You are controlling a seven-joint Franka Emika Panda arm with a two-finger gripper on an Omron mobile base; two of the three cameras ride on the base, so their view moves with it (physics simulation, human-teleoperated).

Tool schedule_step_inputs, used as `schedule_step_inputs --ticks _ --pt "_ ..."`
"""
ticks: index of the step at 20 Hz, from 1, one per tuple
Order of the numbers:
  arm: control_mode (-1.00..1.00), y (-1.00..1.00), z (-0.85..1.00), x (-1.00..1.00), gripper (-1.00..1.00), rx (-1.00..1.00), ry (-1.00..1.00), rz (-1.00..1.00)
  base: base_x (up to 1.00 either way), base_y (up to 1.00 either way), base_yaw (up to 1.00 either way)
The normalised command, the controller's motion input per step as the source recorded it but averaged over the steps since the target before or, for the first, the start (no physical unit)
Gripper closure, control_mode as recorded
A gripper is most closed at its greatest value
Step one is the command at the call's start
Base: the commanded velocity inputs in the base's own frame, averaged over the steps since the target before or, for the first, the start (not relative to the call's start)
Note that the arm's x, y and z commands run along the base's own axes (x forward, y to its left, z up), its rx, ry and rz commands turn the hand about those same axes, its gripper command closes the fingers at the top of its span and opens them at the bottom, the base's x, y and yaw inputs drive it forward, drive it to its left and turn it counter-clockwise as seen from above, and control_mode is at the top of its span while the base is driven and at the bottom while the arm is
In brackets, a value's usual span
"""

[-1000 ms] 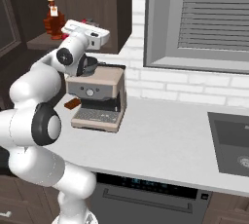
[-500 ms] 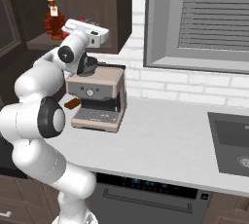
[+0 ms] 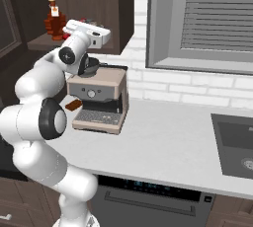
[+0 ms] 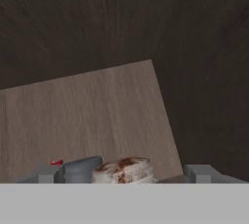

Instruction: Put the shaker and condiment bottle from the counter next to their counterparts in the cabinet.

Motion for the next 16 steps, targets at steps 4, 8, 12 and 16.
schedule_step_inputs --ticks 4,8,12,16 --pt "-1.00 0.00 0.00 0.07 -1.00 0.00 0.00 0.00 0.00 0.00 0.00" --pt "-1.00 0.00 0.00 -0.19 -1.00 0.00 -0.01 0.01 0.00 0.00 0.00" --pt "-1.00 0.00 -0.02 -0.93 -1.00 0.00 -0.09 0.03 0.00 0.00 0.00" --pt "-1.00 0.00 -0.07 -1.00 -1.00 0.00 -0.10 0.04 0.00 0.00 0.00"
